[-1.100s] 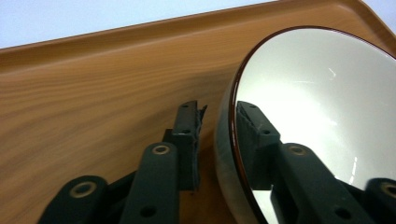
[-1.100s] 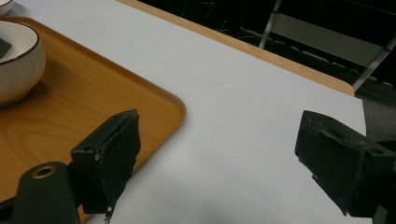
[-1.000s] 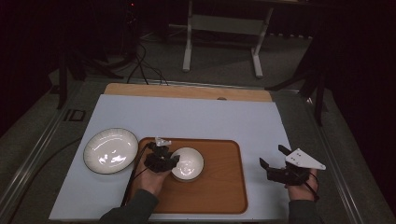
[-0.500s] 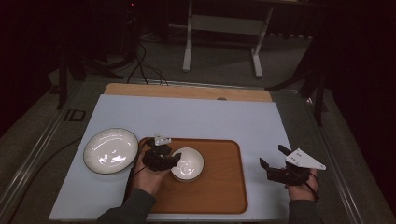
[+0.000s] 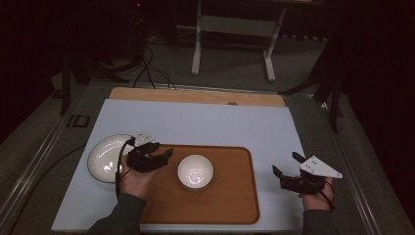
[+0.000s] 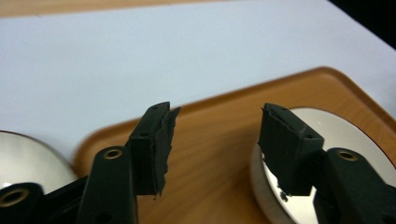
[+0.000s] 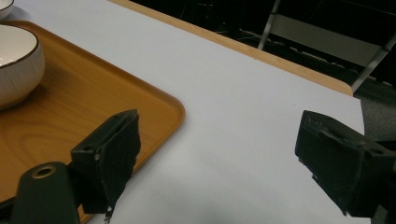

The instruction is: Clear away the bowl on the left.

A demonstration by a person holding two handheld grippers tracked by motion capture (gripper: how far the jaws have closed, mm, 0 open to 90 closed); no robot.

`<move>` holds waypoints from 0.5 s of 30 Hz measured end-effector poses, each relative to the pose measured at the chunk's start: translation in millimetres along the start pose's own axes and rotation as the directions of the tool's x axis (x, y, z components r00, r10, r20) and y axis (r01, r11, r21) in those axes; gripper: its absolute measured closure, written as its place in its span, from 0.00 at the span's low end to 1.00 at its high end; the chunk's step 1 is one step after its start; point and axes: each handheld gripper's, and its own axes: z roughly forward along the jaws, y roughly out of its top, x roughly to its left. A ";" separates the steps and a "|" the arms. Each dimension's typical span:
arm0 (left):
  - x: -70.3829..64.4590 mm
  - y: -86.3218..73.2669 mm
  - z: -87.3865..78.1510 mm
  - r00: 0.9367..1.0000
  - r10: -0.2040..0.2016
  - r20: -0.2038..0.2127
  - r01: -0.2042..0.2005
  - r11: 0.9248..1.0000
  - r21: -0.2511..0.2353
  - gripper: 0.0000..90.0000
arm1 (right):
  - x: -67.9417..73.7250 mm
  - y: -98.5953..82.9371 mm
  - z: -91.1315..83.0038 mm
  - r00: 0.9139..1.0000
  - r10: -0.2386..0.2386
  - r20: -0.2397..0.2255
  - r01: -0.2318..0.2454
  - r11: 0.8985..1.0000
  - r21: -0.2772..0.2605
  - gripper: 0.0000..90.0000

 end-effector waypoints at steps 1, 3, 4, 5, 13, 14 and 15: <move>0.0 0.0 0.0 1.000 0.000 0.000 0.000 1.000 0.000 0.47 | -0.1 0.0 -0.1 1.000 0.001 0.000 -0.001 1.000 -0.001 0.15; 9.5 0.8 -7.3 1.000 -0.003 -0.026 0.003 1.000 -0.011 0.44 | -0.3 -0.1 -0.2 1.000 0.003 -0.001 -0.003 1.000 -0.003 0.15; 20.0 0.3 -15.6 0.998 -0.016 -0.054 0.014 0.999 -0.030 0.44 | -0.3 -0.1 -0.3 1.000 0.004 -0.001 -0.004 1.000 -0.004 0.15; 20.0 0.3 -15.6 0.998 -0.016 -0.054 0.014 0.999 -0.030 0.43 | -0.3 -0.1 -0.3 1.000 0.004 -0.001 -0.004 1.000 -0.004 0.15; 68.5 -7.8 -52.9 0.984 -0.094 -0.154 0.076 0.990 -0.115 0.41 | -1.8 -0.4 -1.1 1.000 0.024 -0.003 -0.024 1.000 -0.012 0.15; 68.5 -7.8 -52.9 0.984 -0.094 -0.154 0.076 0.990 -0.115 0.41 | -1.8 -0.4 -1.1 1.000 0.024 -0.003 -0.024 1.000 -0.012 0.15; 73.2 -9.5 -55.9 0.983 -0.097 -0.158 0.078 0.989 -0.122 0.41 | -1.9 -0.5 -1.2 1.000 0.025 -0.003 -0.025 1.000 -0.012 0.15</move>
